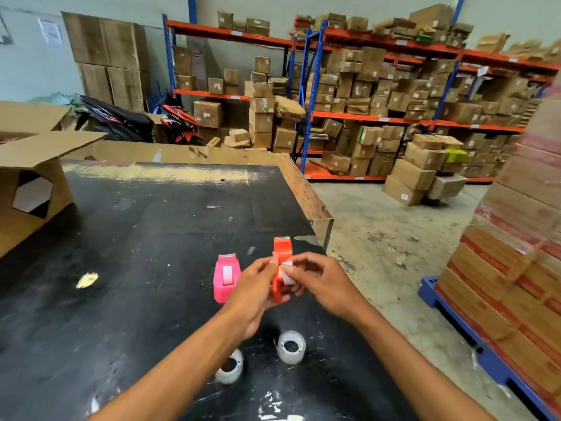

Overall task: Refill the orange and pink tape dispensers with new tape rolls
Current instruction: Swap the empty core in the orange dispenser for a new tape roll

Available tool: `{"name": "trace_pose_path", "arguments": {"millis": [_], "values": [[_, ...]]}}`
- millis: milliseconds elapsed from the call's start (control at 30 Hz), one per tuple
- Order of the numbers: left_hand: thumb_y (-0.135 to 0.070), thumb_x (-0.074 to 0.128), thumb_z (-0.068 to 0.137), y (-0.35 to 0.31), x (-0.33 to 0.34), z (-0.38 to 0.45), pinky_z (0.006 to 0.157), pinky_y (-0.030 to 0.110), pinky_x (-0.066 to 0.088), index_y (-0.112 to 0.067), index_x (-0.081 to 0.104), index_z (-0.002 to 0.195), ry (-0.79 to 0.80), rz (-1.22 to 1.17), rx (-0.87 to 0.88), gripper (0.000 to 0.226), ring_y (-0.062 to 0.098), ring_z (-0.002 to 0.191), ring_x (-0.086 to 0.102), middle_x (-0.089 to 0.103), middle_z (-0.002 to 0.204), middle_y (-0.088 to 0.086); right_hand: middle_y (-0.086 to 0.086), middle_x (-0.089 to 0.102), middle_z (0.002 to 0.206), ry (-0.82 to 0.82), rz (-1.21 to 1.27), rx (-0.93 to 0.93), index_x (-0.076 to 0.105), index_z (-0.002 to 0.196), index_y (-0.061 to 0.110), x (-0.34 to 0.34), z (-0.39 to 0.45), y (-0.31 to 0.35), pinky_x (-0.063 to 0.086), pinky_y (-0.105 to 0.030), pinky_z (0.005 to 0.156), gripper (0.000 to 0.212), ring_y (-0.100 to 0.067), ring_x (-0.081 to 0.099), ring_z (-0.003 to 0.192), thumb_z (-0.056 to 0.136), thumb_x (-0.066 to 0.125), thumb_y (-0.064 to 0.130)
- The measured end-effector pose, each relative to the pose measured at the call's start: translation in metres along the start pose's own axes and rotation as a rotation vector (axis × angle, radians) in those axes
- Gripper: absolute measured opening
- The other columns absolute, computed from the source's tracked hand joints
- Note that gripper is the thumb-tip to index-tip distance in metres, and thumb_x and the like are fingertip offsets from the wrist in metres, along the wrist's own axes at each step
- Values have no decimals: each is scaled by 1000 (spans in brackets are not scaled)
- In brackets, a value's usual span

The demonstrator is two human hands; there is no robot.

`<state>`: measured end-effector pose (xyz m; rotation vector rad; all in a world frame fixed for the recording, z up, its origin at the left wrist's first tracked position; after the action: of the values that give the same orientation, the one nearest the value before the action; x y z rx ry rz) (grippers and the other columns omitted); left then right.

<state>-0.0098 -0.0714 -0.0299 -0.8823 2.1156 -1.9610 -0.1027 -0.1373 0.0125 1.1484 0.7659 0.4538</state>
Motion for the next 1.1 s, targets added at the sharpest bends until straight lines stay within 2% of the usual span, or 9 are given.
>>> {"name": "trace_pose_path", "arguments": {"millis": [100, 267, 367, 433, 600, 733, 867, 933, 1100], "values": [[-28, 47, 96, 0, 1, -2, 84, 39, 54, -12, 58, 115, -29, 31, 38, 28, 21, 82, 65, 69, 93, 9, -2, 66, 70, -57, -186, 88, 69, 91, 13, -34, -25, -9, 47, -20, 60, 15, -6, 58, 60, 82, 70, 25], [-35, 54, 92, 6, 2, -4, 62, 22, 47, -12, 63, 109, -11, 125, 59, 30, 9, 71, 65, 70, 82, 0, -6, 68, 98, 226, -876, 399, 66, 97, 17, -48, -77, -59, 51, -37, 77, 32, -23, 61, 88, 77, 70, 42], [-33, 57, 90, 10, 2, -7, 57, 18, 51, -12, 65, 97, 14, 94, 45, 24, 5, 63, 66, 73, 73, -3, -8, 65, 108, 250, -994, 410, 63, 104, 18, -44, -84, -61, 52, -43, 83, 39, -27, 59, 97, 76, 69, 45], [-32, 58, 90, 13, -1, -8, 64, 22, 54, -8, 64, 99, 20, 76, 24, 26, 12, 73, 67, 73, 85, 6, -8, 59, 115, 218, -1072, 330, 60, 113, 19, -40, -77, -51, 49, -40, 87, 47, -27, 53, 109, 77, 68, 47], [-32, 60, 88, 9, -15, -17, 61, 19, 58, -2, 64, 100, -6, 84, 45, 32, 17, 78, 68, 70, 97, 16, -7, 59, 123, 321, -877, 170, 51, 129, 24, 14, -66, -36, 46, -38, 92, 62, -24, 54, 114, 76, 67, 52], [-30, 60, 88, -1, -39, -27, 63, 21, 58, -3, 67, 100, -52, 96, 72, 30, 14, 71, 70, 74, 90, 10, -8, 64, 115, 349, -869, 88, 59, 116, 20, 49, -58, -32, 49, -39, 88, 42, -27, 58, 106, 79, 68, 39], [-26, 58, 90, -8, -62, -36, 57, 19, 57, -5, 68, 97, -96, 79, 89, 25, 10, 66, 71, 76, 81, 6, -9, 66, 95, 13, -191, 206, 61, 119, 10, 30, -40, -15, 53, -38, 88, 39, -16, 61, 82, 81, 71, 18], [-25, 59, 89, -9, -66, -41, 57, 20, 57, -5, 69, 97, -95, 76, 85, 24, 12, 69, 72, 77, 82, 7, -16, 70, 92, -5, 118, 215, 60, 118, 6, 29, -34, -7, 57, -32, 82, 36, -16, 64, 80, 83, 69, 13], [-28, 65, 84, -10, -67, -47, 69, 29, 60, -5, 69, 104, -52, 89, 83, 31, 28, 90, 73, 76, 96, 17, -1, 71, 84, 90, 186, 136, 64, 107, 10, 45, -25, 4, 57, -18, 70, 29, -8, 70, 72, 79, 71, 5]]}}
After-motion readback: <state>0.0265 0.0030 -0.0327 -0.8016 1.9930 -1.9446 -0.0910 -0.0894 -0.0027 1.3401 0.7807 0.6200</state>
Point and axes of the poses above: each hand's wrist, its own z-axis towards the middle knuckle, its own x-axis out of the palm, y = z × x, the point moved 8 cm from there along z, towards the middle knuckle
